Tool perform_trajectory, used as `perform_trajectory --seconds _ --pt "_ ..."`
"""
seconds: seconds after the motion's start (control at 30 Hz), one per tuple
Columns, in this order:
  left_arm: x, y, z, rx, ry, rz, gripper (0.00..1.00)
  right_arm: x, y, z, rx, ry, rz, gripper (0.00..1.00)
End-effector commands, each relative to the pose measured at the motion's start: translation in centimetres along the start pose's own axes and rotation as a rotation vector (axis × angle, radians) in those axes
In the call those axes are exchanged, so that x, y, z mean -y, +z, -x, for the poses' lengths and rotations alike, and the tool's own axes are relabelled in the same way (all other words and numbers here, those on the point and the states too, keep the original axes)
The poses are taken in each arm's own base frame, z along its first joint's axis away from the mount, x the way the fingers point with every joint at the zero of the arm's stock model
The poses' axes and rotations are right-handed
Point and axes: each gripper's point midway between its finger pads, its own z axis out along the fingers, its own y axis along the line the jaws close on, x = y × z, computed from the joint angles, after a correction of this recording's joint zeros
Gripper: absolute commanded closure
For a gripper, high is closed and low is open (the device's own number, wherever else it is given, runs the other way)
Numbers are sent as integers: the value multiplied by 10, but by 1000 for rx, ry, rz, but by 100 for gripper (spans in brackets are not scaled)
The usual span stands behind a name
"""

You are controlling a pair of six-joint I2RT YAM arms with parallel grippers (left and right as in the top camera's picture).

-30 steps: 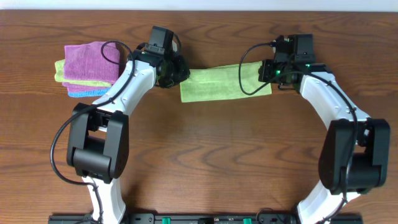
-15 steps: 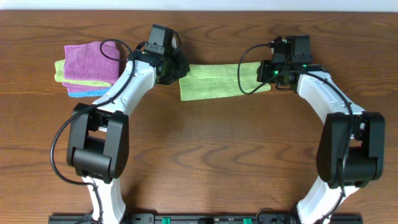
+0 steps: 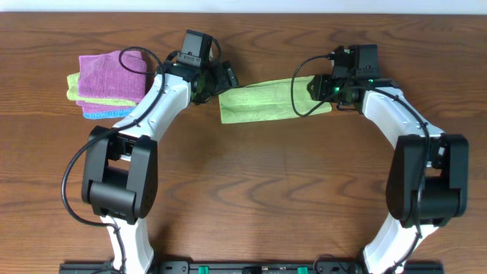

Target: Fold the cloth

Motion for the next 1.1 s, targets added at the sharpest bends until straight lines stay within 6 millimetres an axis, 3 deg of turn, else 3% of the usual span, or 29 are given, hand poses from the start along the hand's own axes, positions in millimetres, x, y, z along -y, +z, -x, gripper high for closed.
perform_trajectory --seconds 0.0,0.17,0.4,0.5,0.63,0.73,0.77,1.07 --pt "-10 6 1 2 -7 30 8 -1 3 -4 -16 0 -1 36" --pt "-9 5 -1 -8 27 22 2 -7 -13 -1 -19 22 -3 21" --pt "6 -3 -13 -86 114 -47 0 -6 -54 -4 -39 145 -24 18" --pt "8 -4 -23 -126 135 -57 24 -1 -71 -13 -72 206 -33 18" --pt "10 -3 -32 -148 150 -51 67 2 -76 -29 -138 270 -26 19" --pt "15 -1 -34 -142 169 -48 90 4 -78 -38 -176 301 -38 18" --pt "17 0 -35 -137 177 -49 94 3 -79 -40 -183 303 -36 16" --pt "32 14 -30 -84 258 -76 94 0 -76 -37 -179 353 -14 9"
